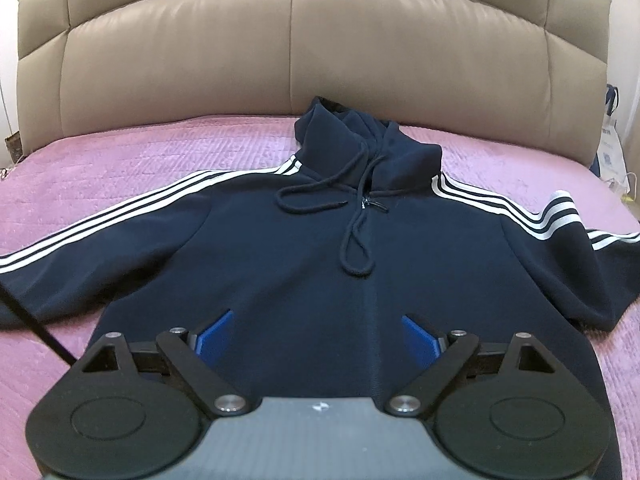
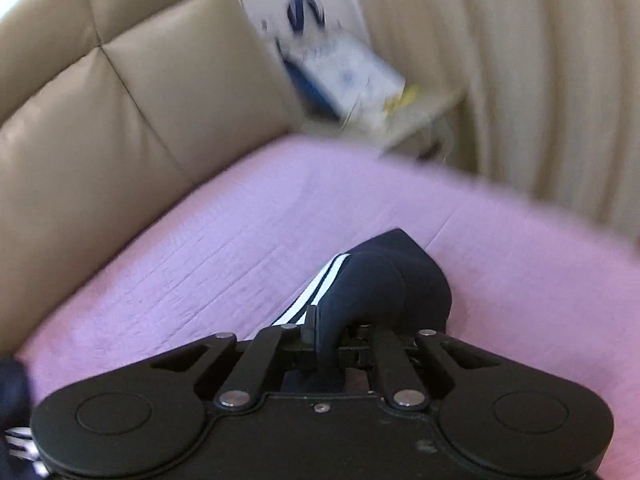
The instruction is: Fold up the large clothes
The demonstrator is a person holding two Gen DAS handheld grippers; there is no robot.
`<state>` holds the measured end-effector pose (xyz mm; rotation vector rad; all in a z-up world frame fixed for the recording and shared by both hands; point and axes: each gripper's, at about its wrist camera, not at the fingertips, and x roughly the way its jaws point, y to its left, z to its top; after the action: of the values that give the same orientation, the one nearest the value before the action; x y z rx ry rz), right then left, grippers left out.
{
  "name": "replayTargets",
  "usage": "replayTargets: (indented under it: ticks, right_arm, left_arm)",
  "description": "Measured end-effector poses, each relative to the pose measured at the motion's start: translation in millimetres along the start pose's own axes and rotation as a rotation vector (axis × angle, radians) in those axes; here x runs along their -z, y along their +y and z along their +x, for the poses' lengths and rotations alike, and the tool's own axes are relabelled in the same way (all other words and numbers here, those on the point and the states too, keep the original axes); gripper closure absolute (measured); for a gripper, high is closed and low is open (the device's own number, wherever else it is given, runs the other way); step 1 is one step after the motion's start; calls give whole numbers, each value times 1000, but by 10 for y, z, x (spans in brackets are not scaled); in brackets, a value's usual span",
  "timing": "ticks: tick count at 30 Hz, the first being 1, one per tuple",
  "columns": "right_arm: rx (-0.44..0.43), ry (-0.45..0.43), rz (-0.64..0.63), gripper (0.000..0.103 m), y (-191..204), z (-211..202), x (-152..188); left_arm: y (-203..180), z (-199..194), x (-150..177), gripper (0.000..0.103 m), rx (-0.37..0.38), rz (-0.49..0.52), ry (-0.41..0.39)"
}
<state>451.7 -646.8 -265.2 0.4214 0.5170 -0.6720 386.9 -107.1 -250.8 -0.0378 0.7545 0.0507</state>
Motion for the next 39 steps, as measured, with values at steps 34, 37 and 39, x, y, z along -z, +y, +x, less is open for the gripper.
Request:
replayTargets:
  ticks: [34, 37, 39]
  right_arm:
    - [-592, 89, -622, 73, 2855, -2176, 2119]
    - [-415, 165, -522, 88, 2513, -1865, 2052]
    - [-382, 208, -478, 88, 2399, -1795, 2041]
  left_arm:
    - [1348, -149, -615, 16, -13, -36, -117]
    - [1300, 62, -581, 14, -110, -133, -72]
    - [1203, 180, -510, 12, -163, -148, -61]
